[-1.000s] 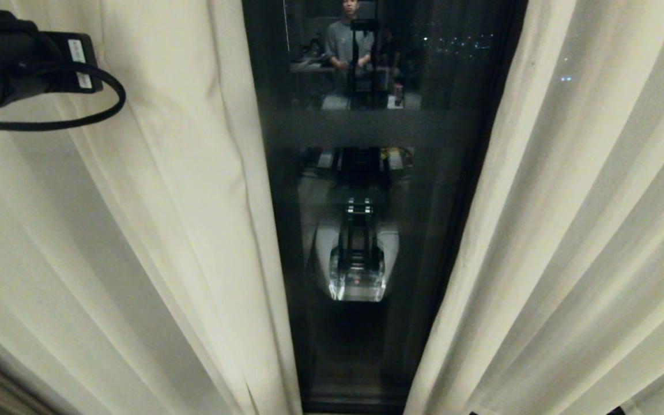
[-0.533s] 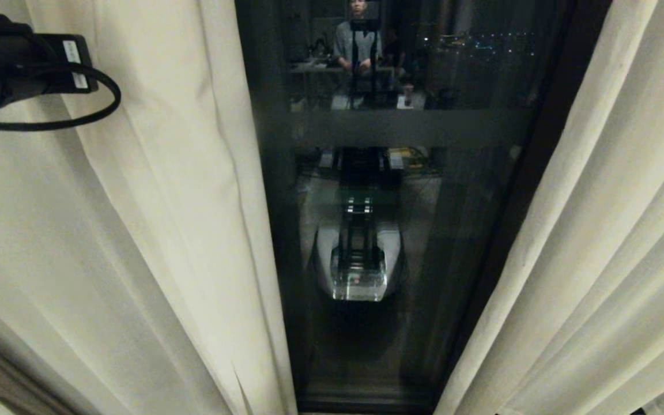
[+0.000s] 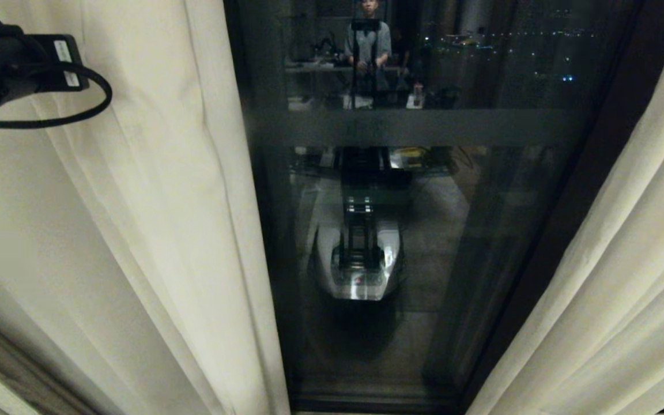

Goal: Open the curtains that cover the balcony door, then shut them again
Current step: Pull the inner curtains open on both sides

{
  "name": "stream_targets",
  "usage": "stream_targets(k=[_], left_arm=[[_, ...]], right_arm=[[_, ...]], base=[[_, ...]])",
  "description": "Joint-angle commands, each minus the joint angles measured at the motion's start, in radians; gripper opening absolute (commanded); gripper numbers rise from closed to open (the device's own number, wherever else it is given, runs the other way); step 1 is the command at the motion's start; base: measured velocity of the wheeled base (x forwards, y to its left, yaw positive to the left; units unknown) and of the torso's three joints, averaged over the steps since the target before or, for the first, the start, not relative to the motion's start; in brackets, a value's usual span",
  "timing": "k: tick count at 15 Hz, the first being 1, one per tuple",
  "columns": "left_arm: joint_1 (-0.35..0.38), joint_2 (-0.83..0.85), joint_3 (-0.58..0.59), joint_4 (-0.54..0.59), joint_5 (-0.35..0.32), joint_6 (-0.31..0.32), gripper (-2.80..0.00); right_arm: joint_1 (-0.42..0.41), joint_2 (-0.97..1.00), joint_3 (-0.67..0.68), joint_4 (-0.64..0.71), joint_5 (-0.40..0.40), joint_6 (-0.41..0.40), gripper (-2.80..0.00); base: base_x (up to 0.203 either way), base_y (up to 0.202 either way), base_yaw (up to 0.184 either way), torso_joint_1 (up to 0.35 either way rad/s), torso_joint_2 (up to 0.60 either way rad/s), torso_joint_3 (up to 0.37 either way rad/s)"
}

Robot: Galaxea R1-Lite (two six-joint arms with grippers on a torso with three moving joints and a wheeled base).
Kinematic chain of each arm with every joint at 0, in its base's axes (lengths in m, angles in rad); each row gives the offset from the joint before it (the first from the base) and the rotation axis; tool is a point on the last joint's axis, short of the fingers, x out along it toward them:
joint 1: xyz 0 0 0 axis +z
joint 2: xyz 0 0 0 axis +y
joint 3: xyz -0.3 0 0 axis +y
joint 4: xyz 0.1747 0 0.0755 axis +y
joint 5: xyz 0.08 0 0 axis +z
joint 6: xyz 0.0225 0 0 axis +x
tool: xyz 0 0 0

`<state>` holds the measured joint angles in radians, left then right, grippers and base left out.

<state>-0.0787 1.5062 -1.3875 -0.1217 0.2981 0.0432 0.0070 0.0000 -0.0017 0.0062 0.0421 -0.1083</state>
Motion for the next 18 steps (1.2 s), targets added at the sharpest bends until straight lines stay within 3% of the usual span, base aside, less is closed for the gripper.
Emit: stream_targets(k=[1, 14, 18], left_arm=[[0.011, 0.005, 0.001, 0.001, 0.000, 0.000, -2.80], [0.010, -0.025, 0.044, -0.001, 0.001, 0.001, -2.80], [0.013, -0.027, 0.042, -0.011, 0.001, -0.002, -2.80]], right_arm=[[-0.001, 0.002, 0.000, 0.000, 0.001, -0.002, -2.80], [0.001, 0.002, 0.000, 0.000, 0.001, -0.001, -2.80], [-0.001, 0.002, 0.002, 0.000, 0.001, -0.001, -2.80]], base=[[0.000, 0.191, -0.001, 0.002, 0.00, 0.002], [0.000, 0.190, 0.000, 0.003, 0.00, 0.003], [0.000, 0.070, 0.000, 0.001, 0.00, -0.001]])
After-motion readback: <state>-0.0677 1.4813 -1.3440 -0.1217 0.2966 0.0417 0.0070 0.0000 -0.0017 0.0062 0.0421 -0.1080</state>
